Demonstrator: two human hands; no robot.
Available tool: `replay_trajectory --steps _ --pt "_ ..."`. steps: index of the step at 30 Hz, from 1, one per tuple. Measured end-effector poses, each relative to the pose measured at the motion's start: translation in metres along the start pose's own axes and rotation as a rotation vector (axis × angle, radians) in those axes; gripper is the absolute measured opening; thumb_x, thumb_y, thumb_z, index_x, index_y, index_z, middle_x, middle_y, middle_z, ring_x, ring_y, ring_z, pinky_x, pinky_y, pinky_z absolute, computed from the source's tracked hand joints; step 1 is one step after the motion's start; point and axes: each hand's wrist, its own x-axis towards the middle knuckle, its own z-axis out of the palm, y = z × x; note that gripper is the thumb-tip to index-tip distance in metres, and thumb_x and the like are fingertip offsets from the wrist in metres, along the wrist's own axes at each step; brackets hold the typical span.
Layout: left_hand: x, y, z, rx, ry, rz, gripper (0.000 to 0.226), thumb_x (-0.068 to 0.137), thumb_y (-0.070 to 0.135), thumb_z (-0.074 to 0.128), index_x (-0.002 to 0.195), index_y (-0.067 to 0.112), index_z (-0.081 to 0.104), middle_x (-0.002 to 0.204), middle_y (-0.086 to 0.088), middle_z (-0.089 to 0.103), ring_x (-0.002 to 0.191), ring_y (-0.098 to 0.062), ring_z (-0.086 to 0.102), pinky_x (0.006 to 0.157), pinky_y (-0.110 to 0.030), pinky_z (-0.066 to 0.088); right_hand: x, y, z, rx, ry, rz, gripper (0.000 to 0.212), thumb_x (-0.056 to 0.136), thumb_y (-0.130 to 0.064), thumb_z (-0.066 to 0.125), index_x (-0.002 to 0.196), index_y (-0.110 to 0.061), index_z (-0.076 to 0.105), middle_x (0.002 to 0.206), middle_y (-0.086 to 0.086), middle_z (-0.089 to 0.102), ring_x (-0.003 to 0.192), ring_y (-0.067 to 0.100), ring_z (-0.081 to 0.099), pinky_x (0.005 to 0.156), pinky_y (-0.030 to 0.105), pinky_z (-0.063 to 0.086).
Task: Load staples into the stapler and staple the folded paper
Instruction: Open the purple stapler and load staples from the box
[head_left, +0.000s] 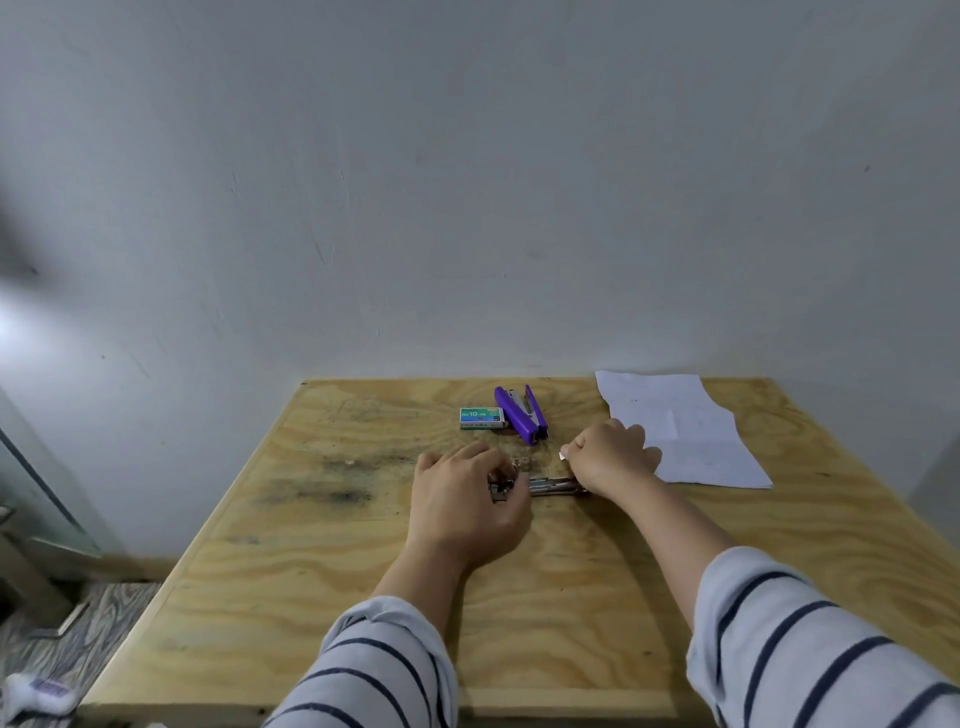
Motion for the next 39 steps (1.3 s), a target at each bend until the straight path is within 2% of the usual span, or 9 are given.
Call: replay_trajectory --steps 5,8,10,14,18,28,32,35,39 --pt "0.009 -0.002 -0.002 -0.048 0.019 -0.070 0.060 0.089 0.058 0.015 0.079 0.025 0.065 0.074 0.011 0.061 0.066 -0.010 0.054 0.079 -0.034 0.042 0.002 -0.002 -0.002 -0.052 0.079 0.063 0.027 0.091 -0.036 0.051 0.105 -0.019 0.067 0.116 0.005 0.055 0.113 0.026 0.042 0.089 0.036 0.033" --pt "0.028 -0.009 -0.006 -0.119 0.080 -0.216 0.046 0.096 0.043 0.026 0.087 0.020 0.065 0.082 0.004 0.066 0.064 -0.013 0.058 0.068 -0.032 0.046 0.003 -0.009 -0.005 0.040 0.160 -0.080 0.016 0.090 -0.022 0.054 0.097 -0.023 0.068 0.116 0.005 0.057 0.110 0.026 0.043 0.088 0.036 0.034" --pt "0.044 -0.016 -0.007 -0.080 0.003 -0.266 0.020 0.093 0.028 0.043 0.100 0.025 0.062 0.102 0.005 0.063 0.079 -0.016 0.060 0.077 -0.036 0.047 0.005 -0.017 -0.006 0.130 0.165 -0.244 0.018 0.091 -0.020 0.055 0.105 -0.023 0.065 0.122 0.007 0.056 0.113 0.027 0.044 0.086 0.034 0.037" --pt "0.068 -0.027 -0.002 0.005 -0.190 -0.322 0.038 0.087 0.021 0.054 0.122 0.035 0.050 0.129 0.005 0.047 0.114 -0.020 0.048 0.093 -0.044 0.042 0.015 -0.032 -0.002 0.188 0.152 -0.428 0.029 0.091 -0.017 0.055 0.119 -0.020 0.062 0.123 0.007 0.054 0.112 0.025 0.046 0.081 0.027 0.037" --pt "0.079 -0.029 0.007 0.044 -0.279 -0.316 0.040 0.090 0.038 0.054 0.130 0.038 0.047 0.136 0.003 0.043 0.124 -0.022 0.039 0.096 -0.046 0.040 0.023 -0.038 0.004 0.122 0.194 -0.470 0.025 0.087 -0.020 0.062 0.111 -0.014 0.067 0.114 0.008 0.057 0.105 0.024 0.051 0.073 0.024 0.034" --pt "0.082 -0.030 0.014 -0.055 -0.270 -0.308 0.025 0.086 0.038 0.062 0.111 0.036 0.062 0.118 0.001 0.055 0.109 -0.023 0.051 0.081 -0.036 0.048 0.038 -0.018 0.001 0.104 0.271 -0.443 0.022 0.086 -0.010 0.061 0.106 -0.016 0.068 0.115 0.006 0.063 0.109 0.024 0.051 0.082 0.033 0.044" --pt "0.081 -0.028 0.009 -0.076 -0.270 -0.295 0.026 0.085 0.030 0.066 0.110 0.033 0.066 0.116 0.000 0.058 0.100 -0.022 0.057 0.073 -0.029 0.044 0.028 -0.027 0.005 0.284 0.112 -0.575 0.031 0.087 -0.008 0.061 0.117 -0.014 0.064 0.115 0.006 0.067 0.096 0.015 0.060 0.076 0.021 0.041" --pt "0.077 -0.027 0.005 -0.074 -0.273 -0.286 0.024 0.085 0.029 0.066 0.108 0.035 0.066 0.117 0.000 0.059 0.100 -0.022 0.058 0.072 -0.028 0.043 0.022 -0.032 0.007 0.290 -0.064 -0.561 0.043 0.086 -0.014 0.065 0.127 -0.019 0.058 0.122 0.003 0.065 0.108 0.017 0.060 0.088 0.028 0.048" --pt "0.071 -0.028 0.000 -0.120 -0.303 -0.263 0.025 0.084 0.024 0.067 0.107 0.035 0.066 0.118 0.000 0.059 0.100 -0.021 0.059 0.076 -0.028 0.044 0.019 -0.033 0.007 0.270 -0.067 -0.538 0.036 0.086 -0.015 0.065 0.121 -0.017 0.062 0.119 0.003 0.067 0.106 0.019 0.061 0.091 0.032 0.049"
